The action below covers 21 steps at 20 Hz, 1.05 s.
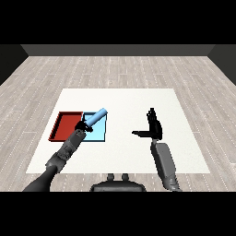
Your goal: Pick the blue can and put it in the blue box
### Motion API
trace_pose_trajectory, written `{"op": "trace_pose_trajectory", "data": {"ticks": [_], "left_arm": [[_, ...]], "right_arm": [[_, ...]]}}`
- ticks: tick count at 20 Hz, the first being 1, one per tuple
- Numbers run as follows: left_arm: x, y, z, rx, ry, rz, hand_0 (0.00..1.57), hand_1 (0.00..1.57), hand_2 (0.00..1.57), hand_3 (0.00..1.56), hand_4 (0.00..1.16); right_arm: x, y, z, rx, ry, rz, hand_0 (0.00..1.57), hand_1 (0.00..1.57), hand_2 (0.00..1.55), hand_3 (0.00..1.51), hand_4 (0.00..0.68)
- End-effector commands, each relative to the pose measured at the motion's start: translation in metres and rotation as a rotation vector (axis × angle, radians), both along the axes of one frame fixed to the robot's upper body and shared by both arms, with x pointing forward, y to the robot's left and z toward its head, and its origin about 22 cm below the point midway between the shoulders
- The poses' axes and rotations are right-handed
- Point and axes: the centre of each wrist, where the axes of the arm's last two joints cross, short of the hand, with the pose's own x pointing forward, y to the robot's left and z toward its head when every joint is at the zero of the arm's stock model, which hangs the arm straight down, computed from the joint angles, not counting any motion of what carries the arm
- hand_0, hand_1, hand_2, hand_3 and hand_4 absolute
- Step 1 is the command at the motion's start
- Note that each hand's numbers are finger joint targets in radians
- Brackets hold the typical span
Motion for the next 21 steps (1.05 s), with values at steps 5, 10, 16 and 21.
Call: {"op": "trace_pose_trajectory", "data": {"ticks": [5,10,16,21], "left_arm": [[-0.014,-0.022,-0.024,-0.186,0.329,-0.155,1.08,1.08,1.03,0.62,0.84],[-0.004,-0.005,-0.011,-0.099,0.144,0.026,0.00,0.00,0.00,0.00,0.00],[0.001,-0.029,-0.002,-0.100,-0.357,0.151,0.00,0.00,0.00,0.00,0.00],[0.023,-0.030,0.048,-0.312,-0.774,-0.019,0.00,0.00,0.00,0.00,0.00]], "right_arm": [[-0.008,-0.002,-0.018,0.014,0.013,-0.023,0.00,0.00,0.00,0.00,0.000],[-0.002,-0.032,-0.016,-0.018,0.018,-0.048,0.00,0.00,0.00,0.00,0.000],[-0.002,-0.022,-0.012,-0.016,0.009,-0.044,0.00,0.00,0.00,0.00,0.000],[-0.003,-0.023,-0.011,-0.109,-0.020,0.007,0.00,0.00,0.00,0.00,0.000]]}}
